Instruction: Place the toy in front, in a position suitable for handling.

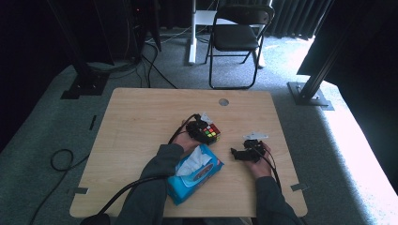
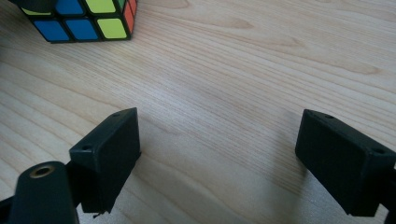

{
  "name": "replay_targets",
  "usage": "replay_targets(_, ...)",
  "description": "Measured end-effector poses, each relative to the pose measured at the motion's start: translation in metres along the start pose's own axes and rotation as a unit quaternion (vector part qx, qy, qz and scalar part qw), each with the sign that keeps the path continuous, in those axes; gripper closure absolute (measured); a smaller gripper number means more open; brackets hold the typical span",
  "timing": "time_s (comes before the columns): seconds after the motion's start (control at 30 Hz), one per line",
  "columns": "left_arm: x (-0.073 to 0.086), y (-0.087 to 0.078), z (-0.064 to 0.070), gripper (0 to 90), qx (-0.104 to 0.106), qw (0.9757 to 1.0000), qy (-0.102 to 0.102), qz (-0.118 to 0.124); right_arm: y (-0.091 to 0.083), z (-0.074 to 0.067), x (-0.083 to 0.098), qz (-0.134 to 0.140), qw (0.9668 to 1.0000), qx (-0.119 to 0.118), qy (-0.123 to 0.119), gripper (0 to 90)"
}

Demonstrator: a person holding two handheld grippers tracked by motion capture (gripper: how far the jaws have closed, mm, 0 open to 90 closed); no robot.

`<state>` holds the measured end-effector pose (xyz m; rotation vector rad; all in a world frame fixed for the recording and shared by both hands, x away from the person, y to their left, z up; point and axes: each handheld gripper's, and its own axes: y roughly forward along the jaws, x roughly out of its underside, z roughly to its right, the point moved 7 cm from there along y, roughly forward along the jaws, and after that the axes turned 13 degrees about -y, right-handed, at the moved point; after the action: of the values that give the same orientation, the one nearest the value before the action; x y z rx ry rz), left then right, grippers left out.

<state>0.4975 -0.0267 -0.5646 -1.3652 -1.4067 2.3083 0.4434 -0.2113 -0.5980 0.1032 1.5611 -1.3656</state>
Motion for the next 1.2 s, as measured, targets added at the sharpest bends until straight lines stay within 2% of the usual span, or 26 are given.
replay_targets(0.1, 0.000, -0.001, 0.000, 33.5, -0.002, 1.0000, 0.001, 0.000, 0.000, 0.000, 0.000, 0.000, 1.0000, 0.000, 0.000, 13.6)
replay_targets(0.27, -0.004, -0.007, 0.000, 26.3, -0.004, 0.9998, -0.005, 0.019, 0.000, 0.000, 0.000, 0.000, 1.0000, 0.000, 0.000, 13.6)
replay_targets(0.43, -0.007, -0.017, 0.000, 25.4, -0.010, 0.9996, -0.006, 0.026, 0.000, 0.000, 0.000, 0.000, 1.0000, 0.000, 0.000, 13.6)
replay_targets(0.63, -0.011, -0.030, -0.002, 26.2, -0.007, 0.9994, -0.011, 0.033, 0.000, 0.000, 0.000, 0.000, 1.0000, 0.000, 0.000, 13.6)
replay_targets(0.87, -0.008, -0.040, 0.000, 31.0, 0.008, 0.9989, -0.021, 0.042, 0.000, 0.000, 0.000, 0.000, 1.0000, 0.000, 0.000, 13.6)
replay_targets(1.1, -0.007, -0.055, 0.003, 34.6, 0.011, 0.9982, -0.026, 0.053, 0.000, 0.000, 0.000, 0.000, 1.0000, 0.000, 0.000, 13.6)
replay_targets(1.2, -0.006, -0.059, 0.004, 34.7, 0.005, 0.9983, -0.025, 0.052, 0.000, 0.000, 0.000, 0.000, 1.0000, 0.000, 0.000, 13.6)
